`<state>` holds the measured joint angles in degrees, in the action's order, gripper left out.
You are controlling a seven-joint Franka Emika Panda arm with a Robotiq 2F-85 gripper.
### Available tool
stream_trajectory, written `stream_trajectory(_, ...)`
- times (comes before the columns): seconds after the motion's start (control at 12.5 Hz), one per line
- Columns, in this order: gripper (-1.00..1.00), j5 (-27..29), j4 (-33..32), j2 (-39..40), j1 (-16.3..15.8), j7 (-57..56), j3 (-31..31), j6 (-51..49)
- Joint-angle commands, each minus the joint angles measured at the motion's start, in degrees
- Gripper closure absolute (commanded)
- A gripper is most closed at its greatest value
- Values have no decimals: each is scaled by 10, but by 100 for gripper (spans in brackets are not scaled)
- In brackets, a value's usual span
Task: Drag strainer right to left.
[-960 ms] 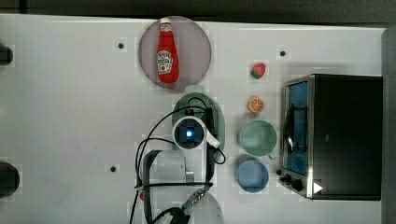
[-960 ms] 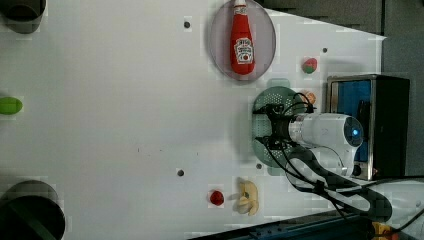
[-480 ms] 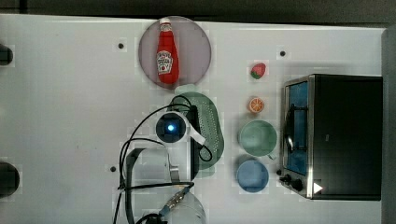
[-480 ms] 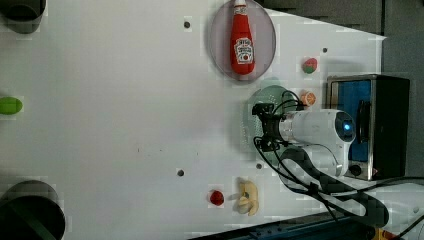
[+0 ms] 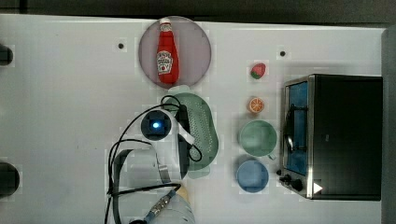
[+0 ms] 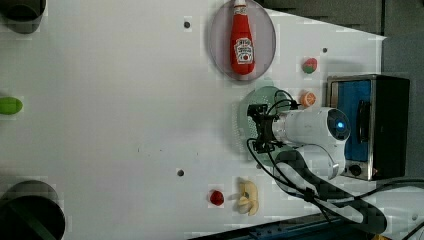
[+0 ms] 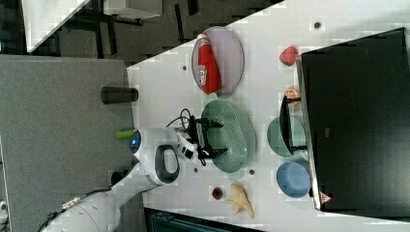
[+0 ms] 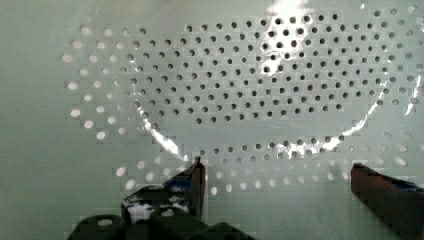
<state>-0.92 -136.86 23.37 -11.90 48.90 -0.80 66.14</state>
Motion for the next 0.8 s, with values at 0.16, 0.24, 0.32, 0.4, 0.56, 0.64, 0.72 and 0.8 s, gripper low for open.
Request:
stream_trajectory(0.16,-100,6,7,-8,-51,110,-5,-14)
stream_trajectory(0.24,-100,6,12,-8,-60,133,-6,-23)
stream_trajectory(0.32,-100,6,18,-7,-68,152,-9,-31)
stream_trajectory(0.4,-100,6,24,-7,-75,165,-13,-38)
stream_trajectory(0.56,-100,7,38,-5,-87,191,-21,-53)
stream_trajectory(0.64,-100,7,45,-4,-93,203,-24,-58)
stream_trajectory(0.72,-100,8,52,-2,-98,213,-29,-60)
stream_trajectory(0.8,-100,11,57,0,-103,221,-33,-65)
